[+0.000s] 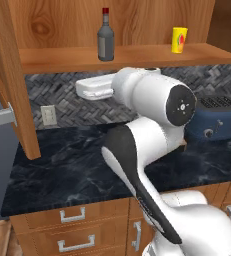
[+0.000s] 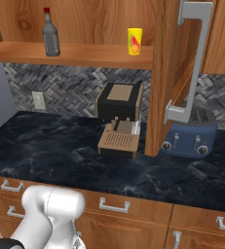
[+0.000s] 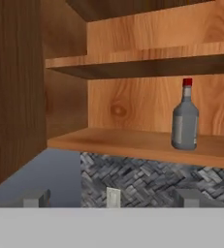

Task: Open the cabinet directly in front. Then move the liquor and the cup to the dining counter with the candle on it.

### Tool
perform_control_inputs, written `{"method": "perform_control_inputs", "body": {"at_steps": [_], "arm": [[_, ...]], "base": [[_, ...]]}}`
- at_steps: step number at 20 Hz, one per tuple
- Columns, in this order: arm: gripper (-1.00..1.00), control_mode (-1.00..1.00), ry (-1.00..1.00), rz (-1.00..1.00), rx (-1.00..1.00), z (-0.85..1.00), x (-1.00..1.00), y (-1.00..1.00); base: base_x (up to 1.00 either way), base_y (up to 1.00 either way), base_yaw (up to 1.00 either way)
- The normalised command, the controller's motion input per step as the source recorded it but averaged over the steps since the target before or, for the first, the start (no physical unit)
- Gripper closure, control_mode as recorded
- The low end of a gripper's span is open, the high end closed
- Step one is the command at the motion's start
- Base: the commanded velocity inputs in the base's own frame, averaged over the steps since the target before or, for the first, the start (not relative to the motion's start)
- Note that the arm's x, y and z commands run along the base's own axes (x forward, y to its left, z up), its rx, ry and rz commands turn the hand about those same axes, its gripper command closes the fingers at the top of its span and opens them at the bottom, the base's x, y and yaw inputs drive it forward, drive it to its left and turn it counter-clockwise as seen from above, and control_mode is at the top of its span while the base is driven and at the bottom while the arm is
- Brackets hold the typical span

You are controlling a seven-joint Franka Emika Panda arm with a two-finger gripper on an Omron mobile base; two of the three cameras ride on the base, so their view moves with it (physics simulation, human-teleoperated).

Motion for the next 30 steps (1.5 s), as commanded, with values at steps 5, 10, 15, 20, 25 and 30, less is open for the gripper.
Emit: {"method": "perform_control_inputs", "body": {"at_steps": [5,10,15,20,25,30], "arm": [[-1.0,-1.0,0.02,-0.31,0.0,0.3,0.0,-0.2],[-1.0,-1.0,0.05,-0.07,0.0,0.17,0.0,-0.16],[-1.0,-1.0,0.0,0.02,-0.01,0.0,0.0,-0.19],[-1.0,-1.0,0.0,0.08,0.08,0.05,0.0,-0.62],[-1.0,-1.0,0.0,0.1,0.06,0.03,0.0,-0.64],[-1.0,-1.0,0.0,0.09,0.01,0.0,0.07,-0.44]], "base": [[0.0,0.0,0.0],[0.0,0.0,0.0],[0.0,0.0,0.0],[0.0,0.0,0.0],[0.0,0.0,0.0],[0.0,0.0,0.0]]}}
